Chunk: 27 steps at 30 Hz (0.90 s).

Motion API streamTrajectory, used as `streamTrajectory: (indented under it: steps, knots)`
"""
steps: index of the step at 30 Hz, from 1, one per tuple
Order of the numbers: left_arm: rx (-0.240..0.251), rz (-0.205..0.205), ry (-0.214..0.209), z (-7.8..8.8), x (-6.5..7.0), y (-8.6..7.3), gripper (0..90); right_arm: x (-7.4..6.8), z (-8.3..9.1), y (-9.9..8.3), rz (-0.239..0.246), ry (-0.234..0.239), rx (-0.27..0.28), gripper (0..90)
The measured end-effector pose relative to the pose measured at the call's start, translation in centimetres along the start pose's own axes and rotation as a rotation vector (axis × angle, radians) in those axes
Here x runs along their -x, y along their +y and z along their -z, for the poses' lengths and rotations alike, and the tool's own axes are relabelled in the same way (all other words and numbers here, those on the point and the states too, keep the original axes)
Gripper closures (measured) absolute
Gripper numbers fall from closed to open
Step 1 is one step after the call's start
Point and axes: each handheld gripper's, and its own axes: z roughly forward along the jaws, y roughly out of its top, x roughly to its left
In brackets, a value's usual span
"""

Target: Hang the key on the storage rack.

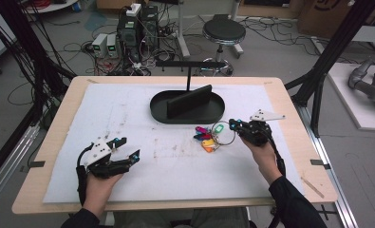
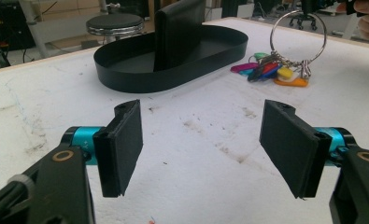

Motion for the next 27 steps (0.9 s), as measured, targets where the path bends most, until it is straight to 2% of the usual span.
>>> streamTrajectory:
  steps: [10,14,21,25,27]
  knots:
    - [-0.001,0.002,-0.001,0.0,0.1,0.0,30.2,-1.5,-0.6,0.1,0.014,0.069,-0.006,86.8]
    - [-0.003,0.002,-0.004,-0.1,0.0,0.0,30.2,-1.5,-0.9,0.0,-0.004,0.092,-0.041,86.5]
    - [-0.003,0.002,-0.005,-0.1,0.0,-0.1,30.2,-1.5,-0.9,0.1,-0.006,0.111,-0.054,87.1]
    - [-0.002,0.003,-0.004,-0.1,0.0,-0.1,30.2,-1.8,-0.6,0.6,0.009,0.116,-0.046,87.3]
    - [-0.002,0.004,-0.004,-0.1,-0.1,-0.1,30.2,-2.0,-0.2,1.3,0.031,0.113,-0.031,87.3]
